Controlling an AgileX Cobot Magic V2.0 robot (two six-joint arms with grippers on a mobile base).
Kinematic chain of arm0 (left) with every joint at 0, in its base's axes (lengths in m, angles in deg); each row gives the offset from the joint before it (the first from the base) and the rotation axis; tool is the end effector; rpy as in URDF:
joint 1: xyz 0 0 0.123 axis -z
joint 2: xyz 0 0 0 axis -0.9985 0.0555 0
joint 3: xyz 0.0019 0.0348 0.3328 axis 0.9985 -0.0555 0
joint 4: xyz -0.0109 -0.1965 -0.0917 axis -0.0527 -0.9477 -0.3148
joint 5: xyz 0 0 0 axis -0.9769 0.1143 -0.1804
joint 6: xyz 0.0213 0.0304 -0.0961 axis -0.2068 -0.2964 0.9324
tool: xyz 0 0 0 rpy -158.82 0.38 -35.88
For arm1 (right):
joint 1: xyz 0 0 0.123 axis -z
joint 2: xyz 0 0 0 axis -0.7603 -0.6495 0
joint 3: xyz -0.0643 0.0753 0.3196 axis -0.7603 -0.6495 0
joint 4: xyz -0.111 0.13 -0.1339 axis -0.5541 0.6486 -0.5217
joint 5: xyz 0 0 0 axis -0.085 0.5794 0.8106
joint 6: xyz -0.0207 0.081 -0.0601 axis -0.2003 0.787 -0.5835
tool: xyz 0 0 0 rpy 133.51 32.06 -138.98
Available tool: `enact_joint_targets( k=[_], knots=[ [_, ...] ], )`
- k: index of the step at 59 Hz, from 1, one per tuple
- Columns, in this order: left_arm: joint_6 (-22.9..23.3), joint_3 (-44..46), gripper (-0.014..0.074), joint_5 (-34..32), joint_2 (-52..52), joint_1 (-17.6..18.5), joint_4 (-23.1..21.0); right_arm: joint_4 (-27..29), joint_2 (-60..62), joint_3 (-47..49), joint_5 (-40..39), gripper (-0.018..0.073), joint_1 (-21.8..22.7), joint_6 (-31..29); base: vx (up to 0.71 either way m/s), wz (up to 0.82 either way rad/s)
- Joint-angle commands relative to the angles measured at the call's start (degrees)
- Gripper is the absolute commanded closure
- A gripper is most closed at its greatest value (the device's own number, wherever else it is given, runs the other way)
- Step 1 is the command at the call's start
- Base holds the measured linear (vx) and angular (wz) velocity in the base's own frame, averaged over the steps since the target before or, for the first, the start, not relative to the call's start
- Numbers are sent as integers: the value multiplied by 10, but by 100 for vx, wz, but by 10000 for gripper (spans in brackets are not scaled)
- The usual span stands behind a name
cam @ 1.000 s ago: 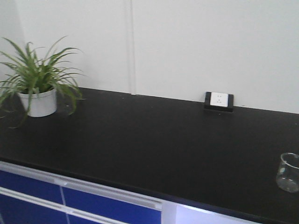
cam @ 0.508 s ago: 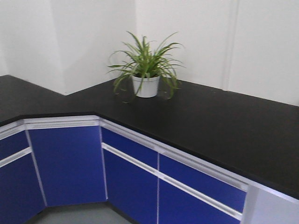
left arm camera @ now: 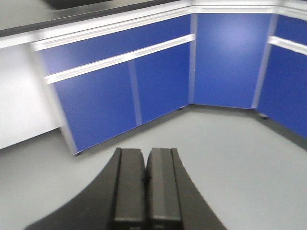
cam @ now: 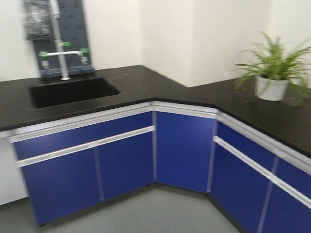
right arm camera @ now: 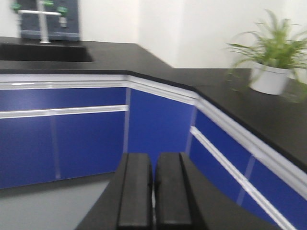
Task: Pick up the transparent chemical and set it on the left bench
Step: 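Turn the base away from the wall bench toward the sink corner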
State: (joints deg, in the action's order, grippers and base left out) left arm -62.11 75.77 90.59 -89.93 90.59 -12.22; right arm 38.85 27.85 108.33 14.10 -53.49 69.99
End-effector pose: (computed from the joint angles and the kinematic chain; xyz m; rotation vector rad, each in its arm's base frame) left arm -0.0165 0.0011 0.2044 0.0739 1.5104 -0.0272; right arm 0.0806 0.0135 0.3276 -0.2177 1.6535 0.0241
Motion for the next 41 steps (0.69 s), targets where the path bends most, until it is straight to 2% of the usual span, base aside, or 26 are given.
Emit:
enact_joint_targets(
  k=[1,41],
  knots=[
    [4,-9,600,-45,-11,1,0,-1,2,15,-37,562,1,0,-22,75],
    [4,-9,600,-45,-11,1,0,-1,2,15,-37,562,1,0,-12,77]
  ],
)
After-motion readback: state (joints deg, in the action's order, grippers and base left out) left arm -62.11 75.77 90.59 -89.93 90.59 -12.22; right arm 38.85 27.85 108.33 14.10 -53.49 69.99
